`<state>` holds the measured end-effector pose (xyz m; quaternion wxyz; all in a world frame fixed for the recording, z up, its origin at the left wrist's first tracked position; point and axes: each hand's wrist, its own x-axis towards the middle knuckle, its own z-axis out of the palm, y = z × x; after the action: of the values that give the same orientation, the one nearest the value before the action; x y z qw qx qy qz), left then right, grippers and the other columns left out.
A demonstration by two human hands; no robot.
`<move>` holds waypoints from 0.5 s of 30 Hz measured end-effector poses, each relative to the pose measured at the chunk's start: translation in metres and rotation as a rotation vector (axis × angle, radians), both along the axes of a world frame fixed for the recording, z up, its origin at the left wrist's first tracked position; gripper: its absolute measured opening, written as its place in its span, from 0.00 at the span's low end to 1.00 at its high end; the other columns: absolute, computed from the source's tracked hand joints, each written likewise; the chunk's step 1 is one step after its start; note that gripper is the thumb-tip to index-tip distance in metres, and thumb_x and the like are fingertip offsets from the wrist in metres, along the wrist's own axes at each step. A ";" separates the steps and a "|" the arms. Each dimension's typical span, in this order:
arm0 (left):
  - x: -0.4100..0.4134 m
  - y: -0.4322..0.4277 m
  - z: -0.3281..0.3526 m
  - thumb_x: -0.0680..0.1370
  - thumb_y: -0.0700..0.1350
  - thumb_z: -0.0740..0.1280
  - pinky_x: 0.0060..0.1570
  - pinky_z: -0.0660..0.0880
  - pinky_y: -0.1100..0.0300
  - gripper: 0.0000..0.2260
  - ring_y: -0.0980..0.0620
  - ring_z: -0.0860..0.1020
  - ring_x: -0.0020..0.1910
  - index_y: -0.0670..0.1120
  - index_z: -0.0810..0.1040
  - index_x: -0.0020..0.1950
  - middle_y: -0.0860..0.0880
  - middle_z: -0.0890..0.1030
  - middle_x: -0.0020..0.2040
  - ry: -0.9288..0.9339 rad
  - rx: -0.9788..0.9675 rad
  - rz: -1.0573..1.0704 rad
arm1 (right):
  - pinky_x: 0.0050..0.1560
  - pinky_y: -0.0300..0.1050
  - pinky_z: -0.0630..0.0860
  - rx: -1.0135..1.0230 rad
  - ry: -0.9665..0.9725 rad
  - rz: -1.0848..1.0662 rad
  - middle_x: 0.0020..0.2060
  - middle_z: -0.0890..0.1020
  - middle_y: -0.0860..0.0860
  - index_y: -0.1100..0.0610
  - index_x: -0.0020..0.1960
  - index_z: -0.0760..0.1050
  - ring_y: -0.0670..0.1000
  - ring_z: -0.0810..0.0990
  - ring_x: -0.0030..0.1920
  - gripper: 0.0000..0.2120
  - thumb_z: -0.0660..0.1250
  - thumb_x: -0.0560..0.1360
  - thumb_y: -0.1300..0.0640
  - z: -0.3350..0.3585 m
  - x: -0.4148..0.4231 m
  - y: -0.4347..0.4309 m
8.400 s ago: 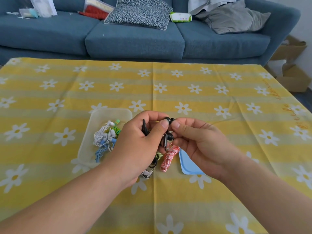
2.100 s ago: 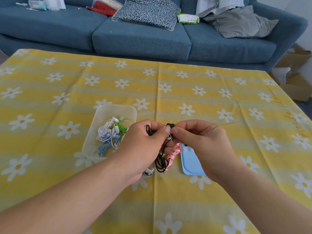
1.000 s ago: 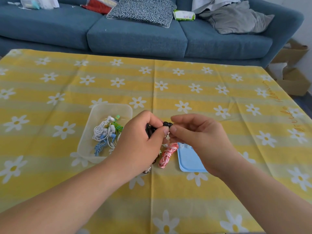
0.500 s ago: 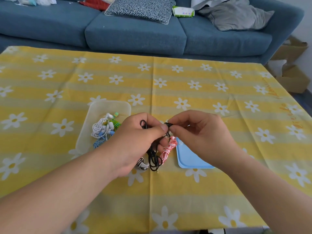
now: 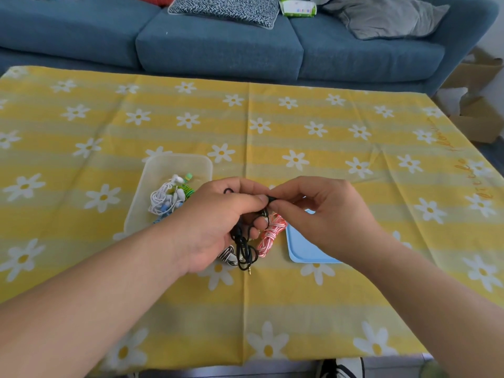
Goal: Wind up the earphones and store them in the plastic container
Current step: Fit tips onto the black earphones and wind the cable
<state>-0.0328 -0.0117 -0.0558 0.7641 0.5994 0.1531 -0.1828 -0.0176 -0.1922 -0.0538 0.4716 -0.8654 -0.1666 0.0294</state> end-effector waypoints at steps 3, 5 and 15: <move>0.001 0.002 -0.001 0.78 0.33 0.70 0.28 0.75 0.61 0.08 0.51 0.79 0.31 0.38 0.82 0.57 0.41 0.83 0.40 -0.001 -0.009 0.014 | 0.48 0.32 0.79 0.057 0.053 -0.022 0.41 0.88 0.43 0.46 0.51 0.85 0.43 0.86 0.43 0.12 0.77 0.73 0.62 -0.001 0.001 0.001; 0.001 0.003 0.000 0.78 0.33 0.70 0.29 0.75 0.61 0.08 0.51 0.79 0.30 0.38 0.82 0.57 0.41 0.83 0.41 -0.010 -0.017 0.034 | 0.50 0.38 0.82 0.143 0.123 -0.050 0.41 0.88 0.45 0.48 0.53 0.84 0.47 0.87 0.43 0.13 0.76 0.74 0.64 0.000 0.003 0.001; 0.001 0.040 0.009 0.80 0.43 0.71 0.26 0.73 0.62 0.07 0.52 0.77 0.28 0.40 0.81 0.53 0.44 0.82 0.38 -0.045 -0.005 0.170 | 0.55 0.51 0.81 0.102 0.033 0.083 0.51 0.86 0.40 0.39 0.59 0.82 0.45 0.84 0.54 0.22 0.66 0.80 0.66 -0.001 0.000 0.046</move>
<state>-0.0315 0.0284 -0.0466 0.7817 0.5861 0.1858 -0.1042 -0.0180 -0.1461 -0.0548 0.5162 -0.8320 -0.1957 0.0545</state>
